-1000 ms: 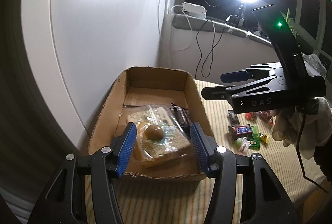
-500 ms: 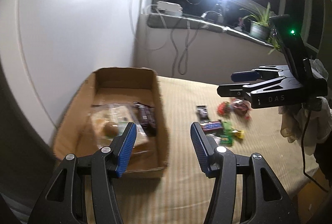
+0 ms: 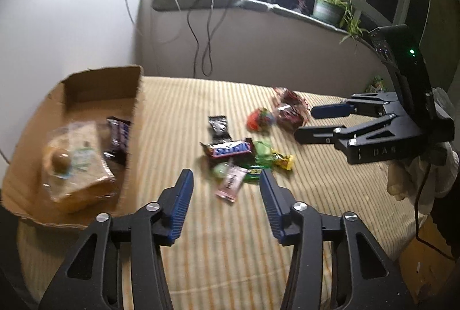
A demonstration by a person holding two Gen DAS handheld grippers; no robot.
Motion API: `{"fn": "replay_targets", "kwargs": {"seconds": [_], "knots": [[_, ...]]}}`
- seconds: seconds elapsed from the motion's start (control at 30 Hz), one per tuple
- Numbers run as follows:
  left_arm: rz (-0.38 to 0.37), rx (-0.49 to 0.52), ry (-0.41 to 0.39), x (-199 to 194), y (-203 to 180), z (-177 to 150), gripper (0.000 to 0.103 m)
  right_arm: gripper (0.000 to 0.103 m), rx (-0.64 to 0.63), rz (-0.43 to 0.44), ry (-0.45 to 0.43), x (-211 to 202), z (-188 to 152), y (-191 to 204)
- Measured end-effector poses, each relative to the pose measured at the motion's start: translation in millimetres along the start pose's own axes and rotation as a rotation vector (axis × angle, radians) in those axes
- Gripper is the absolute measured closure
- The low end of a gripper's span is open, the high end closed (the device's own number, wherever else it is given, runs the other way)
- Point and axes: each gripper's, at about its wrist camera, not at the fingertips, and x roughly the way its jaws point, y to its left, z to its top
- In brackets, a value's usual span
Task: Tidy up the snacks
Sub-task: 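Return the right tool to the snacks and grasp the yellow candy packet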
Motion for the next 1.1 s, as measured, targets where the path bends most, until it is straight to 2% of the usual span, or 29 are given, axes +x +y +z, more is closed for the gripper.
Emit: {"fn": "replay_targets", "kwargs": {"seconds": [0.1, 0.2, 0.77, 1.1], "knots": [[-0.005, -0.007, 0.023, 12.9, -2.7, -0.5, 0.066, 0.047, -0.006, 0.018, 0.024, 6.0, -9.8, -0.8], [-0.003, -0.01, 0.042, 23.4, -4.9, -2.0, 0.068, 0.054, -0.007, 0.039, 0.049, 15.4, -16.6, -0.4], [0.031, -0.052, 0.109, 67.8, 6.6, 2.6, 0.07, 0.065, -0.014, 0.067, 0.12, 60.7, -19.1, 1.1], [0.037, -0.051, 0.124, 74.5, 9.7, 1.0, 0.085, 0.077, -0.035, 0.044, 0.132, 65.8, -16.8, 1.5]]}}
